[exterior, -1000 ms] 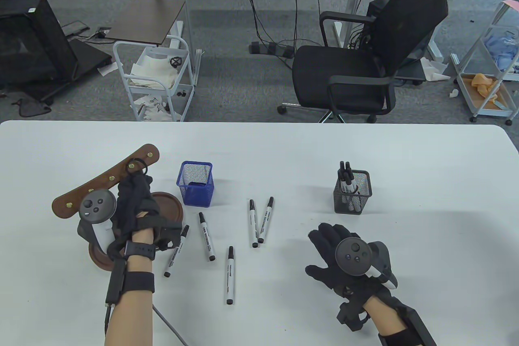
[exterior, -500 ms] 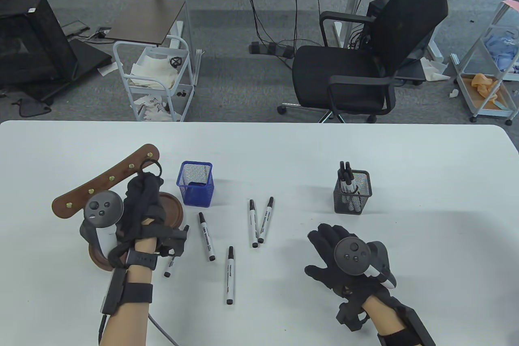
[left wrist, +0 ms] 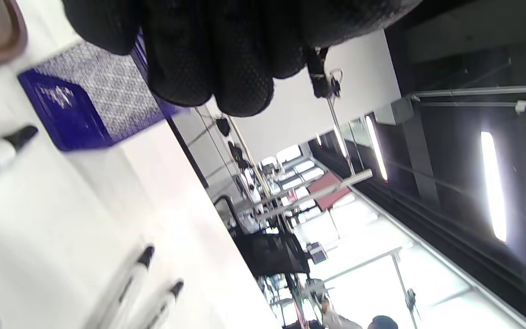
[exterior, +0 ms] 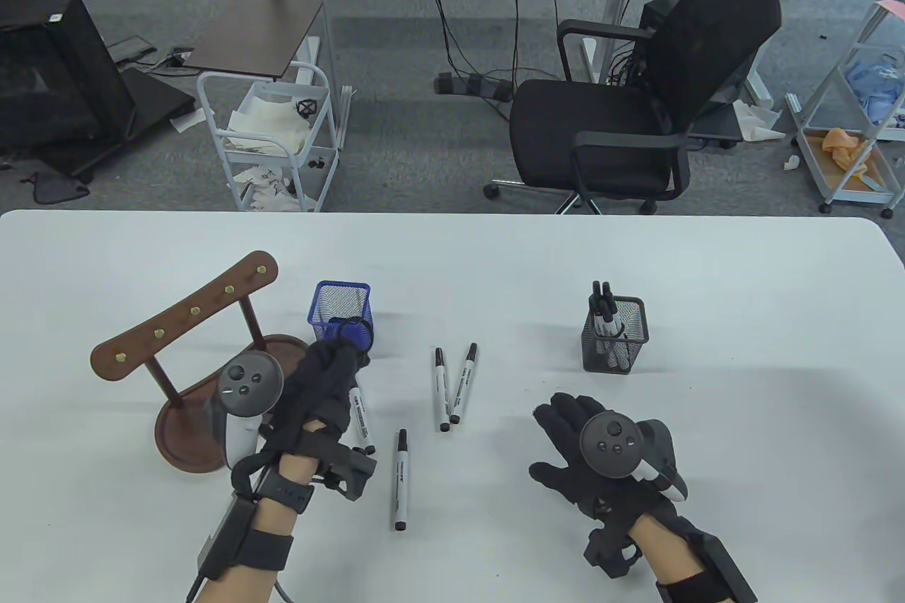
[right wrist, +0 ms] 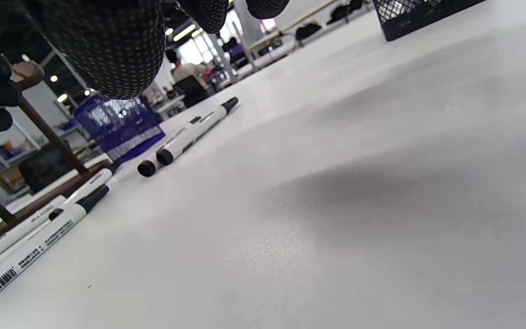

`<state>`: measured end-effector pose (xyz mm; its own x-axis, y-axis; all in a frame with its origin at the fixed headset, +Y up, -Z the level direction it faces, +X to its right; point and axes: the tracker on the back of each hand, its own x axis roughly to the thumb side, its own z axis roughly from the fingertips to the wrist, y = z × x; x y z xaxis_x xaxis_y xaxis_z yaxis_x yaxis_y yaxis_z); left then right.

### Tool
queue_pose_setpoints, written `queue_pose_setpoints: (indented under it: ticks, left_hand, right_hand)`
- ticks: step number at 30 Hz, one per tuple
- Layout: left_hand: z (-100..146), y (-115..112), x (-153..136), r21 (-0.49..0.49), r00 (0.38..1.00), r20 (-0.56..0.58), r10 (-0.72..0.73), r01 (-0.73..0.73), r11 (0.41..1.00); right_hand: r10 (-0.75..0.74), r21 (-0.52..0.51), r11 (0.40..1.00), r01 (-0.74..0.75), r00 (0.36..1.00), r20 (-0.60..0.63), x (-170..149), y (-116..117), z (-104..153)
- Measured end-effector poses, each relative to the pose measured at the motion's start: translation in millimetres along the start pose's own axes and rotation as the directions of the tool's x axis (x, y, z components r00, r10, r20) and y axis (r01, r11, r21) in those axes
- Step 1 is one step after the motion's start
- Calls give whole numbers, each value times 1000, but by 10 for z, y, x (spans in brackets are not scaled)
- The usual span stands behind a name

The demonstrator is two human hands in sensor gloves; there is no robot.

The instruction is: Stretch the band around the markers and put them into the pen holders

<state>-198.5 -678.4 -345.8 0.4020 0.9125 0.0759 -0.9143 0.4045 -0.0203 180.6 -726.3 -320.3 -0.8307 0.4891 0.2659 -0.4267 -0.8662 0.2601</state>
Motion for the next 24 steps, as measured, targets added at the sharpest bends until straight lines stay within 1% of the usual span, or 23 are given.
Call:
queue_pose_setpoints:
  ticks: [2, 5, 8, 11, 14, 16, 20, 24]
  left_hand:
    - [-8, -189, 62, -115, 999, 30, 17, -14, 993]
    - [-16, -450, 139, -247, 999, 33, 26, -17, 969]
    - [-31, -687, 198, -341, 998, 51, 31, -12, 940]
    - [-60, -955, 247, -451, 996, 78, 42, -3, 893]
    - [-89, -1149, 278, -507, 995, 91, 43, 9, 862]
    - [-104, -1244, 288, -528, 995, 94, 38, 18, 849]
    - [-124, -1408, 295, -588, 994, 99, 36, 29, 808]
    - [-123, -1531, 306, -625, 992, 122, -10, 84, 776]
  right_hand:
    - [-6, -6, 1000, 6, 1000, 0, 0, -9, 1]
    - [-43, -13, 999, 43, 999, 12, 1, -37, 8]
    - [-99, -16, 995, 100, 995, 24, -3, -76, 10]
    - [-163, -14, 987, 163, 986, 31, -17, -117, 4]
    - [-230, -9, 973, 231, 972, 40, -44, -147, 5]
    - [-280, -6, 960, 280, 959, 47, -62, -166, 5]
    - [-368, 13, 930, 367, 929, 47, -87, -179, -13]
    - [-421, 26, 907, 420, 906, 50, -102, -173, -24]
